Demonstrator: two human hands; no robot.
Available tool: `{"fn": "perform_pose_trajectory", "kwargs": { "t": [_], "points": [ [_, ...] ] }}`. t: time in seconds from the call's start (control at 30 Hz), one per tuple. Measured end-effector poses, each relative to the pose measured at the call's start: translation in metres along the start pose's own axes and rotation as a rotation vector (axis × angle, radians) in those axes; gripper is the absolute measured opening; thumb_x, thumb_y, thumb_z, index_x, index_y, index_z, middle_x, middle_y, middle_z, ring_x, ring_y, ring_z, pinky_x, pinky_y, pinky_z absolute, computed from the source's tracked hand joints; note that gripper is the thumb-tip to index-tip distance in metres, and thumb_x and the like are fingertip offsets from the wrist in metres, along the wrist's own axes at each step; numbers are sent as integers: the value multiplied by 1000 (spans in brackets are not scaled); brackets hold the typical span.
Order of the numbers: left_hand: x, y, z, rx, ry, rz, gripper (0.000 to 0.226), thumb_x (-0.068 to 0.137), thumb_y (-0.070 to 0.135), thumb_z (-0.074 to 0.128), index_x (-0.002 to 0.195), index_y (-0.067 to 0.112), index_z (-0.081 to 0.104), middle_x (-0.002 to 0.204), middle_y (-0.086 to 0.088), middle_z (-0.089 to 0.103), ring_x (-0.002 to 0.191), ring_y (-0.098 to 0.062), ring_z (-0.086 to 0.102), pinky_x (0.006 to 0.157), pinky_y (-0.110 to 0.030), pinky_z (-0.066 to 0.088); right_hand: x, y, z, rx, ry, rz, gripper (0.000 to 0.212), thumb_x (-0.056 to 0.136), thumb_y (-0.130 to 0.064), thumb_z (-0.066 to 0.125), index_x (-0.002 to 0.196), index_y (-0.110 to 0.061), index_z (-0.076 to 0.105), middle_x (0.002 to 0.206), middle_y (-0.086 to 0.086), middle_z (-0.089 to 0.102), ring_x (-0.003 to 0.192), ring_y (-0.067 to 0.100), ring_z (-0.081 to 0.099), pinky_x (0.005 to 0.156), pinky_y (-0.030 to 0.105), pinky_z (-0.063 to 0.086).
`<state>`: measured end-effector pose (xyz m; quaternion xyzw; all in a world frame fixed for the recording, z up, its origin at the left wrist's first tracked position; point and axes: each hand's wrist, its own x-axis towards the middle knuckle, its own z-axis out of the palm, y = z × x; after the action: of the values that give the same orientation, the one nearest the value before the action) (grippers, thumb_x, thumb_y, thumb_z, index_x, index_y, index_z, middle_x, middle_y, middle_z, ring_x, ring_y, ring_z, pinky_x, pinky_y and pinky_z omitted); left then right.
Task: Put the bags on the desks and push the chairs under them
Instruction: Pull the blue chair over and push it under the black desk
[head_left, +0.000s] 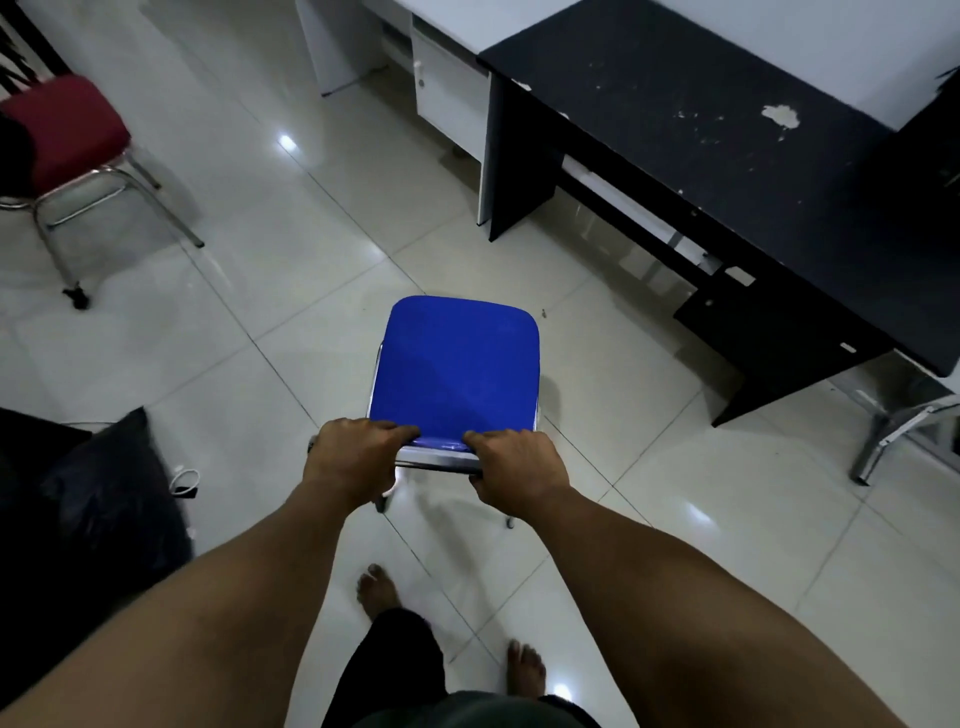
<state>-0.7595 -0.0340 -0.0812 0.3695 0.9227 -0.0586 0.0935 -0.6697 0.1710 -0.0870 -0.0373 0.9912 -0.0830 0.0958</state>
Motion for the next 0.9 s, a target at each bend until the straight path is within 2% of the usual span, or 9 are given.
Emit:
{"fn": "perform_pose_trajectory", "kwargs": {
  "t": [0.13,0.3,0.4,0.57,0.7,0.83,0.9],
  "points": [
    [16,-38,-5,-9,19,47,53,51,22,85,101,35,72,74,8,73,55,-24,68,50,-30,54,27,-22,-9,0,-22,66,36,89,-30,58,124,-26,55,98,2,69,82,29,66,69,35,50],
    [38,-66,-19,-35,84,114,50,44,24,86,92,35,74,66,10,71,49,-20,65,48,-26,48,55,-30,-28,-15,-33,135,27,87,-25,57,114,-27,55,92,2,67,75,30,63,61,32,39],
    [49,-78,-25,-56,103,117,47,45,21,86,89,33,74,63,9,69,47,-21,63,49,-24,48,68,-33,-36,-25,-36,167,27,88,-23,57,115,-28,55,91,3,67,71,28,58,62,31,38],
    [44,-82,-12,-113,100,79,52,43,17,90,91,28,77,63,6,70,48,-21,65,47,-28,51,83,-35,-38,-61,-104,127,34,86,-20,56,119,-28,55,98,4,68,82,30,64,67,32,43],
    [58,-80,-15,-107,106,41,50,48,20,89,94,31,76,65,9,71,49,-18,65,48,-27,52,93,-23,-43,-47,-87,134,32,85,-21,57,116,-30,57,96,3,68,81,29,64,67,32,44],
    [79,-75,-21,-40,85,87,48,47,23,86,92,33,75,63,10,70,49,-18,65,47,-26,51,95,-10,-40,-15,-76,168,30,87,-20,55,116,-28,56,94,4,67,81,31,63,63,31,35],
    [88,-77,-22,-8,105,103,47,47,25,87,92,33,75,63,9,70,49,-19,66,47,-26,51,98,-6,-39,-16,-59,182,29,86,-21,56,115,-28,57,92,4,67,79,31,63,62,31,35]
  ]
}}
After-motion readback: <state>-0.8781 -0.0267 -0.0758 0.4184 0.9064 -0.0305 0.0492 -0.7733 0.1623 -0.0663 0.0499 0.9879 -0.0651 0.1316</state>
